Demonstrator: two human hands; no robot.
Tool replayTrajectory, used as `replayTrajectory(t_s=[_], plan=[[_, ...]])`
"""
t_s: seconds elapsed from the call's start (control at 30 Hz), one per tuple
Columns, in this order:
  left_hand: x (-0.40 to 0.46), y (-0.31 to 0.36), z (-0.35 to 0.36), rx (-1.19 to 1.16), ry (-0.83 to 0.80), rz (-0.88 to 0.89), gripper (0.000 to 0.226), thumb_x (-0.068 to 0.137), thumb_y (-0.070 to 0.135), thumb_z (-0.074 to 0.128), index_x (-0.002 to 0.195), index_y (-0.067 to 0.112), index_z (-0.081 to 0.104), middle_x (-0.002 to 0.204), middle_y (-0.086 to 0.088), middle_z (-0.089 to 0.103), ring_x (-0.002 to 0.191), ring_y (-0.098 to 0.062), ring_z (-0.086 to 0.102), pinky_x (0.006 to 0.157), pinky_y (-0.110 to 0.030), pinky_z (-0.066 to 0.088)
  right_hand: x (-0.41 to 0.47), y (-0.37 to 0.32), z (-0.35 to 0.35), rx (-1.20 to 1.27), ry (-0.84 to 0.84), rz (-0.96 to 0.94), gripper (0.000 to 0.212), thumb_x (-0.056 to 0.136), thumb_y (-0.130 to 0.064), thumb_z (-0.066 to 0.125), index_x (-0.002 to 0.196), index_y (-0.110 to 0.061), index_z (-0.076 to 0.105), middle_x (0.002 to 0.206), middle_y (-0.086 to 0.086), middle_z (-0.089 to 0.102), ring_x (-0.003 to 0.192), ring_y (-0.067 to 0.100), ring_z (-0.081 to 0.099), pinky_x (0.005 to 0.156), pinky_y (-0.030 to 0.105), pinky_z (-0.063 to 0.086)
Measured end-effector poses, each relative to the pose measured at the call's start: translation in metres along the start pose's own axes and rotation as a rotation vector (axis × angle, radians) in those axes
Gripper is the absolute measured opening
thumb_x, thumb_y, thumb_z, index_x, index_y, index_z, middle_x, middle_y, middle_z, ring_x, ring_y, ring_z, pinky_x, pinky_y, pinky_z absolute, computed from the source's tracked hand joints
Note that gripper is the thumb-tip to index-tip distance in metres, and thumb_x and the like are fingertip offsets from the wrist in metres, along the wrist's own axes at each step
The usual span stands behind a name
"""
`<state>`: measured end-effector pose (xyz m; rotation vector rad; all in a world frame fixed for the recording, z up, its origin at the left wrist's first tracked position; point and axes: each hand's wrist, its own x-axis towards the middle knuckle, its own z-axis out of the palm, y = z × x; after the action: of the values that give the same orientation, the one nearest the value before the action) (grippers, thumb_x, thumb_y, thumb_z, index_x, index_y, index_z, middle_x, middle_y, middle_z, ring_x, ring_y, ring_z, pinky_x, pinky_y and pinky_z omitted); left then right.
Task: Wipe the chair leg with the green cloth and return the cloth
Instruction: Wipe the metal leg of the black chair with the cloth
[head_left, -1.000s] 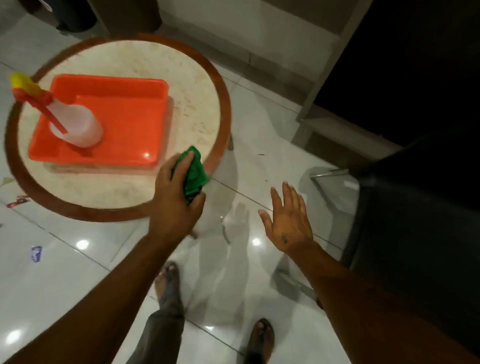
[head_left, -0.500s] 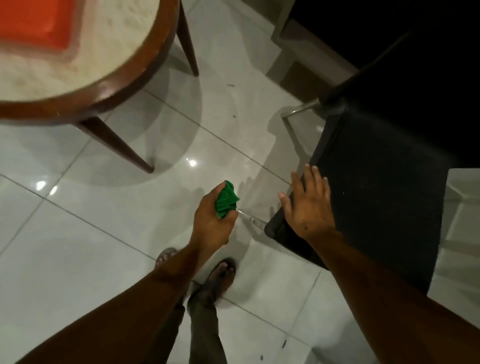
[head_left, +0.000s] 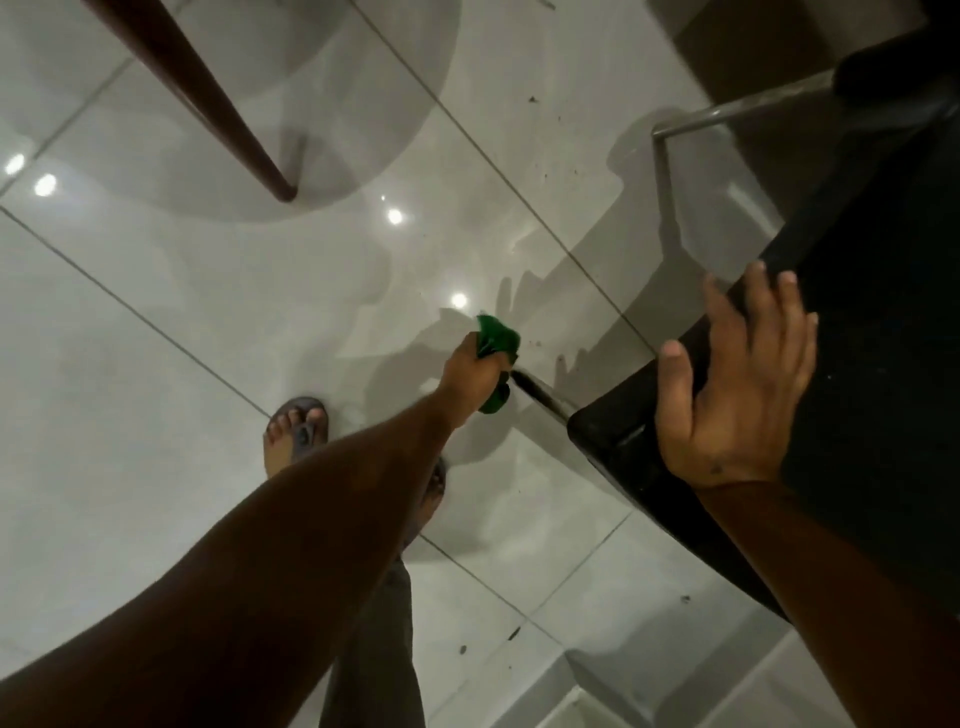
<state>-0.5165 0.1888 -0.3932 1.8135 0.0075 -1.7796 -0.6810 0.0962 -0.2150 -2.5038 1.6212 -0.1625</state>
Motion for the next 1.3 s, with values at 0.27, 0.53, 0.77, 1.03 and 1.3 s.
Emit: replayTrajectory(t_s=[0.27,0.53,0.77,1.03,1.3], plan=[[-0.022,-0.012,0.027,-0.138,-0.062,0.088,0.038,0.096,0.006,0.048,0.133,0.004,0.054,0.109,-0.01,0.063,0.101,-0.019,0.062,0.087,-0.026,0.049,0.001,-0.005,-0.006,0.017,-0.036,0.016,0.064,0.095,-0.041,0.044,0.15,-0.011,0.048,0.164,0.015,0.035,0.158,0.032,0.017,0.129,0.053,0.006],[-0.015,0.003,0.021,-0.029,-0.086,0.077,0.029,0.1,0.014,0.047,0.124,0.004,0.058,0.108,-0.007,0.061,0.1,-0.02,0.06,0.092,-0.029,0.048,0.001,-0.004,-0.007,0.015,-0.031,0.002,0.062,0.094,-0.042,0.042,0.147,-0.011,0.051,0.161,0.016,0.039,0.157,0.033,0.018,0.128,0.051,0.004],[-0.02,0.027,0.023,0.219,-0.144,0.131,0.021,0.094,0.016,0.048,0.076,0.021,0.055,0.079,-0.002,0.055,0.081,-0.021,0.053,0.081,-0.035,0.039,-0.001,-0.003,-0.005,0.015,-0.013,-0.011,0.059,0.092,-0.037,0.047,0.146,-0.014,0.052,0.16,0.014,0.041,0.157,0.032,0.019,0.128,0.047,0.003],[-0.064,0.003,0.037,-0.398,-0.211,0.061,0.04,0.098,0.054,0.042,0.112,0.025,0.066,0.11,-0.007,0.071,0.108,-0.026,0.065,0.103,-0.041,0.049,0.0,-0.003,-0.006,0.02,-0.015,-0.011,0.059,0.092,-0.036,0.049,0.146,-0.014,0.053,0.159,0.014,0.043,0.157,0.032,0.019,0.128,0.047,0.003],[-0.03,0.025,0.038,-0.224,-0.022,-0.177,0.031,0.102,0.036,0.046,0.117,0.013,0.06,0.113,-0.016,0.059,0.079,-0.022,0.057,0.057,-0.029,0.054,0.0,-0.002,-0.004,0.016,-0.008,-0.005,0.057,0.091,-0.036,0.048,0.144,-0.016,0.054,0.158,0.012,0.044,0.157,0.031,0.02,0.128,0.048,0.005]])
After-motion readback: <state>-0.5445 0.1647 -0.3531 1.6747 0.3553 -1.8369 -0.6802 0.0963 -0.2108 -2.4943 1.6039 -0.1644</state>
